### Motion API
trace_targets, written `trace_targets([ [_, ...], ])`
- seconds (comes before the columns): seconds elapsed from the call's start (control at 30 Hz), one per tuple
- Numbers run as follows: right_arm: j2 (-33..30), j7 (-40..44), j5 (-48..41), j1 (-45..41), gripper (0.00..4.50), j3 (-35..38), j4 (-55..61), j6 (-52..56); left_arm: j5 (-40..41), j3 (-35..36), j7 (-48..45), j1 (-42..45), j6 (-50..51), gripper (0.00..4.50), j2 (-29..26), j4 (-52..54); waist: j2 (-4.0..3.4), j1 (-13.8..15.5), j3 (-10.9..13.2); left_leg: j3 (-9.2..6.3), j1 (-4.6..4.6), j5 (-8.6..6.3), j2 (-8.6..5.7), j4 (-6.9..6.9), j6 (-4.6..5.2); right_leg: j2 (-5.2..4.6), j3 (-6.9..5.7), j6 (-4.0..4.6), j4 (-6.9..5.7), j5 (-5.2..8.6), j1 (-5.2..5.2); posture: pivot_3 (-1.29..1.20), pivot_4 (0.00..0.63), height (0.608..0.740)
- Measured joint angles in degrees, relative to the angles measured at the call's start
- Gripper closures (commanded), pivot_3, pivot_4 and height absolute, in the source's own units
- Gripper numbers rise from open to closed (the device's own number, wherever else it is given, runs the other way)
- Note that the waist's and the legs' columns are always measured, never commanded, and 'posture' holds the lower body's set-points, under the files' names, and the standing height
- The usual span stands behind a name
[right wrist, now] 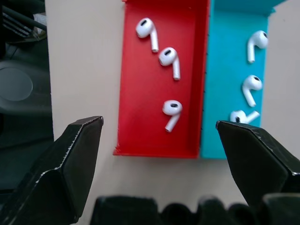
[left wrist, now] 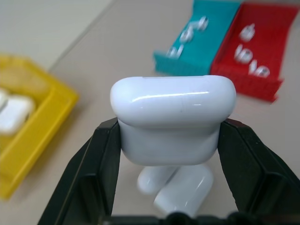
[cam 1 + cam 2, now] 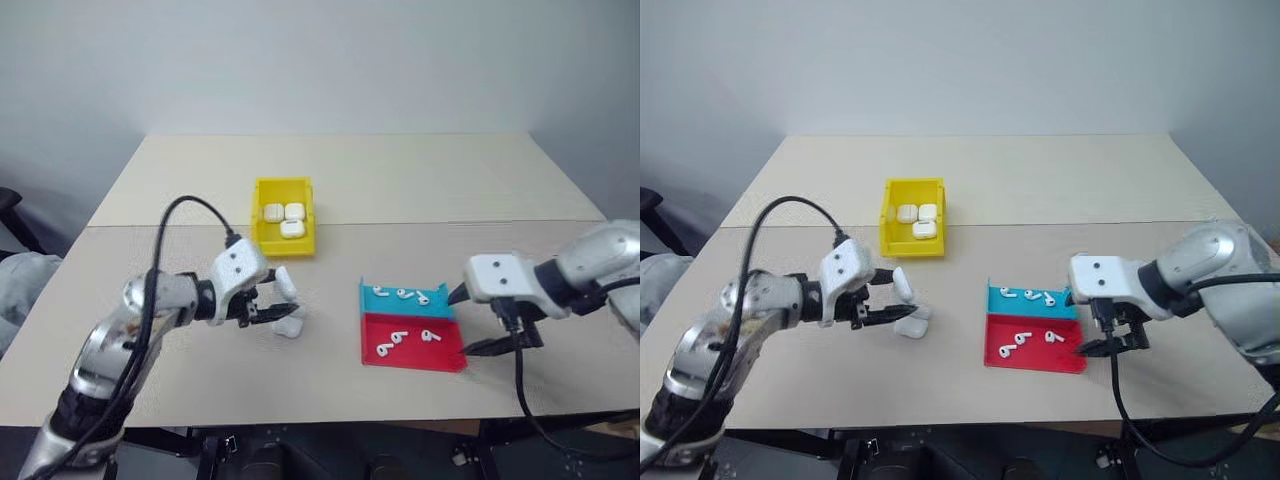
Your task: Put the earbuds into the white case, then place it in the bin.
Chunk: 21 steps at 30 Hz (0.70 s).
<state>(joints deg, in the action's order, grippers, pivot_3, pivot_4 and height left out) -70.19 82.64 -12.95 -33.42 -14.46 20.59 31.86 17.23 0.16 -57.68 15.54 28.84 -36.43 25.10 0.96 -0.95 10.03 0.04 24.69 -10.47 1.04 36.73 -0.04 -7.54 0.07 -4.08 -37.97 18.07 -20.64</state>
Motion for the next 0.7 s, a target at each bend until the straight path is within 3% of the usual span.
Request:
trace_targets([
  [0.03, 0.6, -0.5, 0.4, 0.2, 1.20, -0.4, 0.7, 0.0, 0.9, 0.2, -0.5, -1.5, -2.5, 1.72, 0.9, -0.3, 0.00, 0.0, 0.0, 0.00, -0.01, 0.00, 0.00, 0.01, 0.00, 0.00, 0.00, 0.00, -0.02, 0.00, 0.00, 0.00, 0.150, 0.740],
  [0.17, 6.3, -3.9, 4.5, -1.0, 1.20, -4.5, 2.5, 0.0, 4.5, 2.0, -1.7, -4.5, -17.4, 1.72, 9.4, -2.8, 0.02, 0.3, -0.1, 0.00, -0.13, 0.00, -0.02, 0.11, 0.00, 0.00, -0.02, 0.01, -0.02, -0.01, 0.17, 0.00, 0.150, 0.740],
  [0.37, 12.1, -5.2, 10.3, -6.1, 1.20, -11.1, 1.7, 2.2, 6.5, 1.3, -8.4, -7.2, -27.8, 1.72, 8.6, -6.2, -0.02, -0.1, -0.1, 0.00, -0.14, -0.01, -0.04, 0.08, 0.01, 0.00, 0.01, 0.01, -0.01, -0.01, 0.14, 0.00, 0.150, 0.740],
  [0.7, 17.4, -1.6, 15.2, -11.2, 1.20, -18.6, -0.8, 2.3, 10.3, 1.2, -10.0, -11.6, -29.2, 1.72, 7.5, -6.3, -0.02, 0.1, -0.1, -0.03, -0.25, -0.01, -0.02, 0.06, 0.01, 0.00, -0.03, 0.01, -0.03, -0.01, 0.21, 0.00, 0.150, 0.740],
])
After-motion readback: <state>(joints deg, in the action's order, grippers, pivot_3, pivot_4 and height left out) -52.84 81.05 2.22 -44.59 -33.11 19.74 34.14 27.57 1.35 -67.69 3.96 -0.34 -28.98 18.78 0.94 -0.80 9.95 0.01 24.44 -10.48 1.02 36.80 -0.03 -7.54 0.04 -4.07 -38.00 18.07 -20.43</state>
